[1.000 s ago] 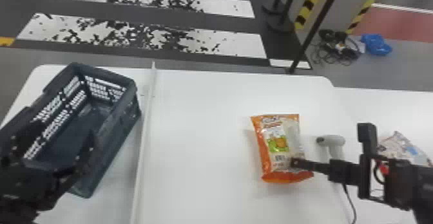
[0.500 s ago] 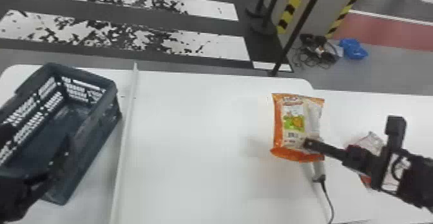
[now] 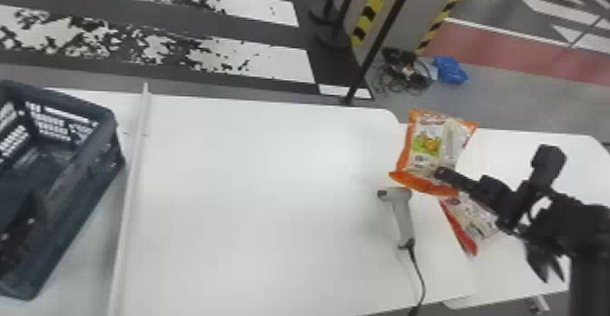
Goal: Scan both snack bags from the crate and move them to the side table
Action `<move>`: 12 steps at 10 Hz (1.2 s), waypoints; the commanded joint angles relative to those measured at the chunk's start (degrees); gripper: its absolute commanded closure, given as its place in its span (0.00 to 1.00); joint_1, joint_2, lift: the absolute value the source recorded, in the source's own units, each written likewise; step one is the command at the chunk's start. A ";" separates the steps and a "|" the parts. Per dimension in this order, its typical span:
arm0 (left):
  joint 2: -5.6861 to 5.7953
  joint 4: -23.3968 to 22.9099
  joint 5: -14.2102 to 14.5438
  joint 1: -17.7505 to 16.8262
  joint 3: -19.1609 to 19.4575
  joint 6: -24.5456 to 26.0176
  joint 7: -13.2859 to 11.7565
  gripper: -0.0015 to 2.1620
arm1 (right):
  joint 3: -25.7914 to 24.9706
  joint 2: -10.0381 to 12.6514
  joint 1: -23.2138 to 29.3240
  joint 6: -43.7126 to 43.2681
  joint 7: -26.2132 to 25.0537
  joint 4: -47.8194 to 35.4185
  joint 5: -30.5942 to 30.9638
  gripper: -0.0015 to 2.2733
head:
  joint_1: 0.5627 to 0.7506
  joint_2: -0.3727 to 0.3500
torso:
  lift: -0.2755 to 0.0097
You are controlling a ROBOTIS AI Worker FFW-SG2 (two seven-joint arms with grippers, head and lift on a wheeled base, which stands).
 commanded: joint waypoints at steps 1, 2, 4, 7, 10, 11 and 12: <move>-0.09 0.00 0.00 0.06 0.09 -0.18 0.00 0.04 | -0.12 -1.23 -2.37 -6.91 -2.33 6.10 0.73 0.99 | 0.70 0.03 | 0.70; -0.09 0.00 0.00 0.14 0.18 -0.18 0.00 0.04 | -0.12 -2.47 -3.87 -11.83 -4.79 10.67 0.73 0.99 | 0.70 0.03 | 0.70; -0.09 0.00 0.00 0.23 0.44 -0.18 0.00 0.04 | -0.38 -5.19 -6.15 -18.51 -7.86 18.40 0.73 0.99 | 0.70 0.03 | 0.70; -0.09 0.00 0.00 0.23 0.35 -0.18 0.00 0.04 | 0.14 -7.21 -8.52 -26.42 -17.18 28.60 0.82 0.99 | 0.70 0.03 | 0.70; 0.17 0.00 0.00 0.23 0.27 -0.36 0.00 0.04 | 0.50 -7.30 -10.98 -33.10 -21.75 37.12 0.73 0.99 | 0.70 0.03 | 0.70; 0.26 0.00 0.09 0.32 0.27 -0.36 0.00 0.04 | 0.50 -7.30 -11.16 -34.51 -22.01 38.44 0.38 0.99 | 0.70 0.03 | 0.70; 0.35 0.00 0.09 0.41 0.27 -0.53 0.00 0.04 | 0.50 -7.12 -11.25 -36.09 -22.81 38.79 0.11 0.91 | 0.70 0.03 | 0.70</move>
